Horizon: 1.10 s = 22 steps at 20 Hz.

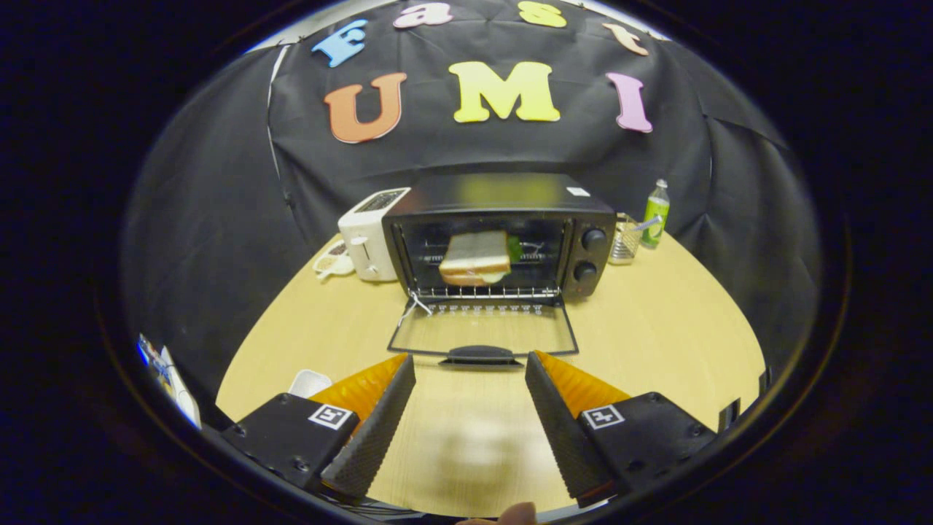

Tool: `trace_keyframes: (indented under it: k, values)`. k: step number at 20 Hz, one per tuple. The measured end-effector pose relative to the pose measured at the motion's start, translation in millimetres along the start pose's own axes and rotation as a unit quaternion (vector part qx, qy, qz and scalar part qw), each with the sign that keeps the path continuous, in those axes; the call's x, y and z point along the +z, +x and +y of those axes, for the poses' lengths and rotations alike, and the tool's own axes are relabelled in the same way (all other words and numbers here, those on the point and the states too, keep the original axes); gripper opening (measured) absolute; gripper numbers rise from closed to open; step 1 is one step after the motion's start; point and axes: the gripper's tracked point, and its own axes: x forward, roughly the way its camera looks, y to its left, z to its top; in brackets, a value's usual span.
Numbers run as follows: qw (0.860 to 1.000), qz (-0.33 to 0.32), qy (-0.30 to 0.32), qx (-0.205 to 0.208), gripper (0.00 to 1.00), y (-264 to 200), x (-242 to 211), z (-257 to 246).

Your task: Open the toaster oven, put the food inside, and close the toaster oven door.

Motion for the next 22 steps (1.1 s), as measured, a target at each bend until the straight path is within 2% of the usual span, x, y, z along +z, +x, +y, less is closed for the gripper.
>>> trace_keyframes:
  k: [5, 11, 15, 22]
  values:
    - [0.999, 0.031, -0.005, -0.011, 0.99, 54, -38, -9]
    - [0.998, 0.052, -0.003, -0.028, 0.99, 112, -55, -17]
    - [0.997, 0.067, 0.003, -0.046, 0.99, 123, -67, -17]
    - [0.996, 0.058, 0.018, -0.063, 0.99, 112, -53, -14]
